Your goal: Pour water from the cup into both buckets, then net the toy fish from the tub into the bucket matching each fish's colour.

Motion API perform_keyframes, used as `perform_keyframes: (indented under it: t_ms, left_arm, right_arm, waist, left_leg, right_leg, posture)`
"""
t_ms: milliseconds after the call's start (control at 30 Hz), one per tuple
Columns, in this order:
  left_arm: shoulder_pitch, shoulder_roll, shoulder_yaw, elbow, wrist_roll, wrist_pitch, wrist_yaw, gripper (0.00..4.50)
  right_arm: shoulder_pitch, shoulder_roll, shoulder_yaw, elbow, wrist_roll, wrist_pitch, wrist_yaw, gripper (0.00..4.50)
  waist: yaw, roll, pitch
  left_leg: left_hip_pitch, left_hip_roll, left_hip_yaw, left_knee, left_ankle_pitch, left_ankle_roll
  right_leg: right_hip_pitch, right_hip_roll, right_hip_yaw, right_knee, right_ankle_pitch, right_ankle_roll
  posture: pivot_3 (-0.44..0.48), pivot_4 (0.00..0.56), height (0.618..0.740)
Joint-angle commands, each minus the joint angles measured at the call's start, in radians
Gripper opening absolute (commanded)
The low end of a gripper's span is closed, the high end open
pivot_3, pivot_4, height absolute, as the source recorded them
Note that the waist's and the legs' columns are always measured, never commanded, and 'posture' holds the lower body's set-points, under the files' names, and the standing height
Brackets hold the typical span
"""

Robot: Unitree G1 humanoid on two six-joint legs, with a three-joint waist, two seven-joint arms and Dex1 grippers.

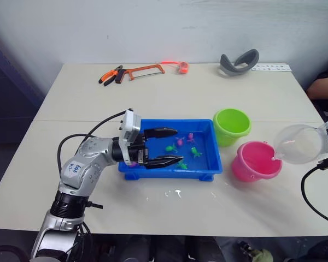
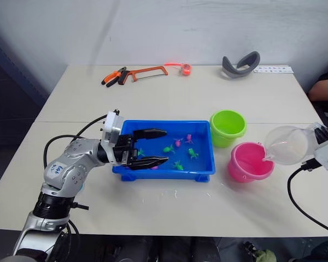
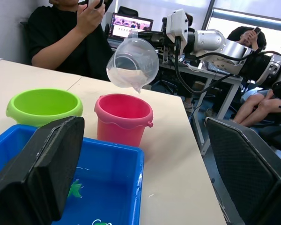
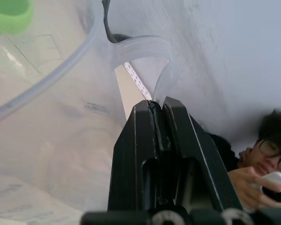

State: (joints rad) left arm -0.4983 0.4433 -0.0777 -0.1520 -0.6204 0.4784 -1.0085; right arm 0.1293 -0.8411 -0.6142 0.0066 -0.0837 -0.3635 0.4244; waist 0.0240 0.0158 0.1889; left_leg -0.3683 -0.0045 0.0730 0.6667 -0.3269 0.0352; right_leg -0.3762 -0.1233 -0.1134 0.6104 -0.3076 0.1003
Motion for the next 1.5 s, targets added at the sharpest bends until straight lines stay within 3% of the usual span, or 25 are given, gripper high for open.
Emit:
perform_keyframes:
  t_ms: [33, 633, 1100, 1233, 1500]
  left_arm:
    - [-0.015, -0.005, 0.005, -0.013, 0.007, -0.022, -0.010, 4.50]
    - [0.004, 0.000, 0.012, -0.018, 0.010, -0.027, -0.003, 4.50]
    - [0.014, 0.002, 0.015, -0.016, 0.014, -0.035, 0.000, 4.50]
    - [0.023, 0.006, 0.023, -0.022, 0.010, -0.031, 0.004, 4.50]
    - [0.052, 0.028, 0.062, -0.040, -0.012, -0.016, 0.015, 4.50]
  right_arm:
    - [-0.015, -0.001, -0.009, -0.017, -0.014, -0.039, -0.040, 0.10]
    - [-0.033, -0.018, 0.012, -0.010, -0.212, -0.139, -0.194, 0.10]
    - [-0.028, -0.020, 0.017, 0.004, -0.251, -0.160, -0.227, 0.10]
    - [-0.035, 0.016, 0.016, 0.011, -0.178, -0.116, -0.207, 0.10]
    - [-0.069, 0.103, 0.003, 0.012, 0.142, 0.060, -0.081, 0.10]
  waist:
    - [0.000, 0.000, 0.000]
    - [0.000, 0.000, 0.000]
    - [-0.001, 0.000, 0.000]
    - [-0.001, 0.000, 0.000]
    - [-0.002, 0.000, 0.000]
  left_leg:
    - [0.000, 0.000, 0.000, 0.000, 0.000, 0.000]
    - [0.000, 0.000, -0.001, 0.000, 0.000, 0.000]
    - [0.000, 0.000, -0.001, 0.000, 0.000, 0.000]
    - [0.000, 0.000, -0.001, 0.000, 0.001, 0.000]
    - [0.000, 0.001, -0.001, 0.000, 0.001, 0.000]
  right_leg:
    - [0.000, 0.000, 0.000, 0.000, 0.000, 0.000]
    - [0.000, 0.000, 0.000, 0.000, 0.000, 0.000]
    - [0.000, 0.001, 0.001, 0.000, 0.000, 0.000]
    - [0.000, 0.002, 0.001, 0.000, 0.000, 0.000]
    - [0.000, 0.004, 0.002, 0.002, 0.000, 0.000]
  posture:
    - [0.000, 0.150, 0.740]
    - [0.000, 0.150, 0.740]
    - [0.000, 0.150, 0.740]
    - [0.000, 0.150, 0.740]
    - [0.000, 0.150, 0.740]
